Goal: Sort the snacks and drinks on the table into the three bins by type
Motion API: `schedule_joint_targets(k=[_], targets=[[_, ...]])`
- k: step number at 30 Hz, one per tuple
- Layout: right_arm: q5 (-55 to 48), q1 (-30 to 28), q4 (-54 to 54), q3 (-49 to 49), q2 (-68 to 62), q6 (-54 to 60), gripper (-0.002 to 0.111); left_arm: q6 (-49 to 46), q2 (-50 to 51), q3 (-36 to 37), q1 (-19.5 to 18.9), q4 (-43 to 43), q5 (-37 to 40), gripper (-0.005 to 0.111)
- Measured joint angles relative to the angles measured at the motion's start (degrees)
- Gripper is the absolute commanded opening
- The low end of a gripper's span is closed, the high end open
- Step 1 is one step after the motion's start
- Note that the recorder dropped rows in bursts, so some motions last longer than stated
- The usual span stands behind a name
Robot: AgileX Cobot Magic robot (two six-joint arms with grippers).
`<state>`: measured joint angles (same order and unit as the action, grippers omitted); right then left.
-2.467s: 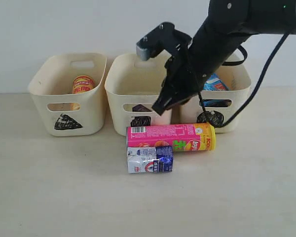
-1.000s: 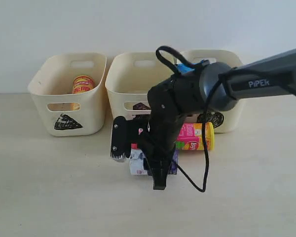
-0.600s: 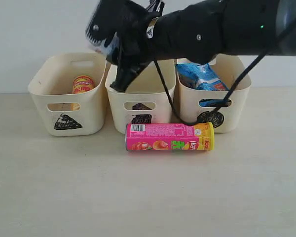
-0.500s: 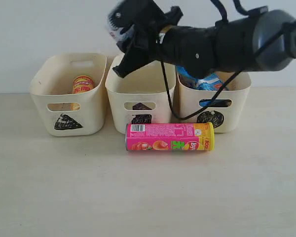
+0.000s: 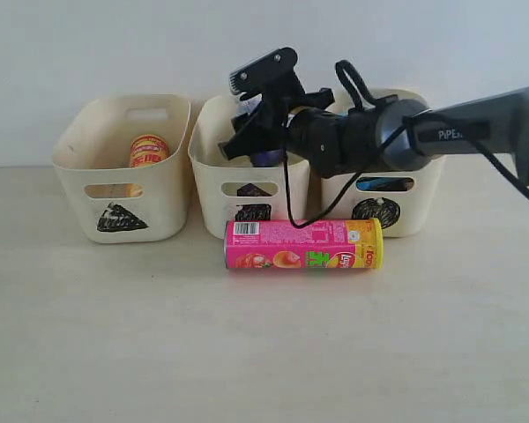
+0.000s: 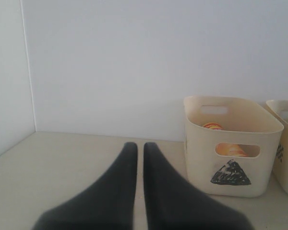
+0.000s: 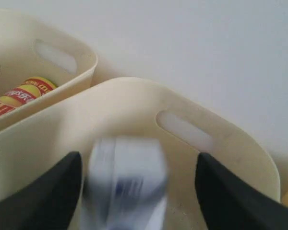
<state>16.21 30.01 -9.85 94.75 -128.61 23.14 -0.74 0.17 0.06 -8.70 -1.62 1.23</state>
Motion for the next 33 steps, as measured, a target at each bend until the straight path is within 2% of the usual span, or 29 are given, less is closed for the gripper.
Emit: schedule_joint_targets(k=[4, 7, 10, 15, 20, 23, 27, 33], targets=[[-0.4, 0.0, 0.0, 0.3, 1.1, -0.1, 0.062, 0.0, 0.0, 0.0, 0.0, 0.0, 0.0, 0.004], [-4.2, 0.0, -0.1, 0.3, 3.9, -0.1, 0.037, 0.0, 0.0, 0.0, 0.0, 0.0, 0.0, 0.004], [-11.6, -0.2, -0.1, 0.4, 7.7, -0.1, 0.002, 0.0, 0.0, 0.0, 0.0, 0.0, 0.0, 0.004], [-27.9, -3.2, -0.1, 0.5, 13.8, -0.1, 0.0, 0.0, 0.0, 0.0, 0.0, 0.0, 0.0, 0.004], [-48.1, -8.8, -0.1, 0.3, 18.8, -1.9, 0.0, 0.0, 0.0, 0.0, 0.0, 0.0, 0.0, 0.004], [-55.6, -12.8, -0.2, -3.1, 22.5, -3.3, 0.0, 0.0, 0.0, 0.0, 0.0, 0.0, 0.0, 0.004], [-54.7, -17.2, -1.4, -12.4, 30.4, -4.3, 0.0, 0.0, 0.0, 0.0, 0.0, 0.0, 0.0, 0.004], [-37.3, -20.0, -5.5, -34.4, 47.2, -4.7, 0.0, 0.0, 0.0, 0.0, 0.0, 0.0, 0.0, 0.004]])
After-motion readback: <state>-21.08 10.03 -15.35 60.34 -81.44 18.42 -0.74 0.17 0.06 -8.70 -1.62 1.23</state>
